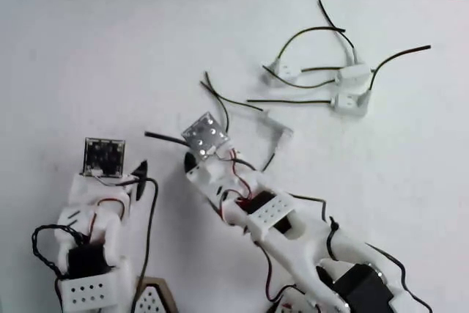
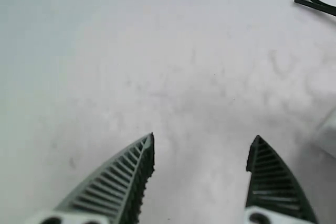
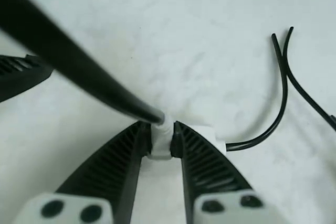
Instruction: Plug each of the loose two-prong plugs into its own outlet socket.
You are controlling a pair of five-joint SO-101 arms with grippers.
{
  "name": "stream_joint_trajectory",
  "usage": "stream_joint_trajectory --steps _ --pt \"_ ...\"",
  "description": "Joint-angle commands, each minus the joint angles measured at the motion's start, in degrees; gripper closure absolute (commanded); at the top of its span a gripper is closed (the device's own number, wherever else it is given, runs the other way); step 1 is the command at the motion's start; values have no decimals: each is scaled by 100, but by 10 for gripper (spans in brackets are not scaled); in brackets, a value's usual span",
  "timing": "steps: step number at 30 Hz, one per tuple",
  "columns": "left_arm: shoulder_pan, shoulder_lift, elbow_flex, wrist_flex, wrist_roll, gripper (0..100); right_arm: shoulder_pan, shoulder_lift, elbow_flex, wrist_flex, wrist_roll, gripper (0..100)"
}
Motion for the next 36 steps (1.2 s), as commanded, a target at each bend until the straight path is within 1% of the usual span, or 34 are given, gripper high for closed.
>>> stream_joint_trajectory --steps 1,8,13,18,26,32,36 --pt "-48 -40 -26 0 18 721 -119 -13 44 -92 35 981" --pt "-48 -40 -26 0 18 721 -136 -13 79 -75 44 981" --pt "-48 -40 -26 0 18 721 -127 -13 79 286 62 981" --pt "-48 -40 -26 0 18 721 -48 -22 79 470 510 981" --pt "-48 -40 -26 0 18 721 110 -66 62 505 580 981" --pt "-48 -40 -26 0 18 721 198 -75 -352 1411 782 981" --pt "-48 -40 -26 0 18 721 171 -48 -387 1534 774 981"
